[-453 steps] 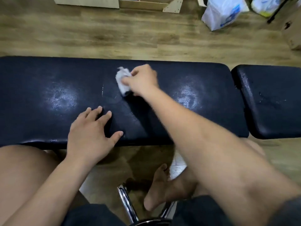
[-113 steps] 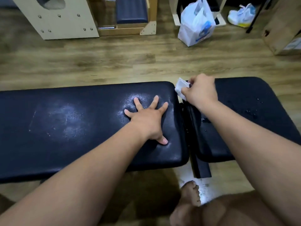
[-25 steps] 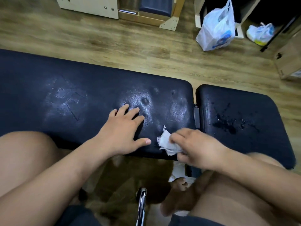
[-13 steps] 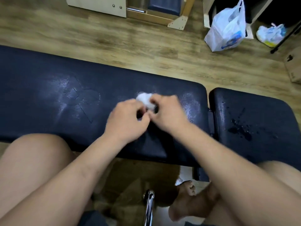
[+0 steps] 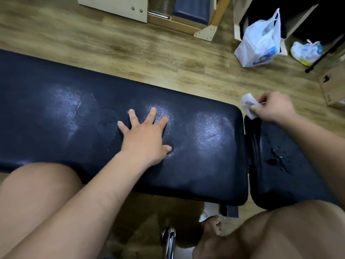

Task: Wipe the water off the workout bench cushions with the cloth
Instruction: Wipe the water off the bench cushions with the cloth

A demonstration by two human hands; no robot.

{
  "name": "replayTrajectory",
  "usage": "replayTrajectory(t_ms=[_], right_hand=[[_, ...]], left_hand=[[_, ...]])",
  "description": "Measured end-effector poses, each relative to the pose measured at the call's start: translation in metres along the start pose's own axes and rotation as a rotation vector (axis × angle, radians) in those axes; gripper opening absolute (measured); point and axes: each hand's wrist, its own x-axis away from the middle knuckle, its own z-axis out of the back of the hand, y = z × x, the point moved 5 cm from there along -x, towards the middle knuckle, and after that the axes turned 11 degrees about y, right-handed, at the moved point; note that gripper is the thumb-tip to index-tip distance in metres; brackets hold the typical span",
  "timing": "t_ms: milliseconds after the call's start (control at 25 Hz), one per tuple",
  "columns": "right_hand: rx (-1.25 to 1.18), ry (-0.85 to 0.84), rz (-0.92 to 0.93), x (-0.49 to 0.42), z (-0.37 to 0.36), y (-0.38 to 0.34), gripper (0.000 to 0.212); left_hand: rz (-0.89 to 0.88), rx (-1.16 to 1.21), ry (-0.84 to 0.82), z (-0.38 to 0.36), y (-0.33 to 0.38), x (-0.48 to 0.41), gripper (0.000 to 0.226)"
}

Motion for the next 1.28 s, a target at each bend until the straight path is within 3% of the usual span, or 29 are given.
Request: replayTrajectory(t_ms=[120,240,400,480,600,640,720,800,960,1120,1280], right_hand=[[-0.121,-0.106,0.114,-0.009,-0.016,-0.051,0.027],[-0.169,-0.21,0.368,-0.009,-0.041,-0.148,0.014],[-0.204,-0.266,0.638,0.002,-0.064,-0.258,0.018],[-0.161,-0.337,0.685,-0.002,-0.059,-0.25,0.02],[0.07,-0.439,0.666,-0.022,-0.038,-0.178,0.052],[0.188,-0.458,0.634,-0.031,-0.034,-0.145,0.052],[0.408,-0.459,0.523,-0.045,-0.027,-0.079,0.031],[0.465,-0.45,0.429,-0.047,-0.019,-0.047,0.023],[0.109,-0.332,0.538,-0.031,-0.035,-0.133,0.017],[-0.026,-0.254,0.729,-0.002,-0.055,-0.233,0.027],[0.083,-0.267,0.648,-0.016,-0.033,-0.157,0.032]], left_hand=[[-0.032,-0.074,-0.05,-0.002,0.0,-0.002,0.086],[-0.053,-0.095,-0.036,0.001,0.001,-0.006,0.087],[-0.062,-0.094,-0.019,0.0,0.0,-0.004,0.087],[-0.071,-0.091,-0.017,-0.001,0.0,-0.006,0.086],[-0.067,-0.077,-0.029,-0.002,-0.001,-0.008,0.086],[-0.065,-0.078,-0.027,-0.003,0.0,-0.008,0.086],[-0.061,-0.092,-0.024,-0.005,0.002,-0.007,0.086],[-0.063,-0.098,-0.026,-0.005,0.002,-0.008,0.087],[-0.072,-0.098,-0.023,-0.005,0.001,-0.009,0.087],[0.003,-0.015,-0.068,-0.005,0.002,-0.008,0.086],[0.041,0.002,-0.112,0.0,0.004,-0.01,0.084]])
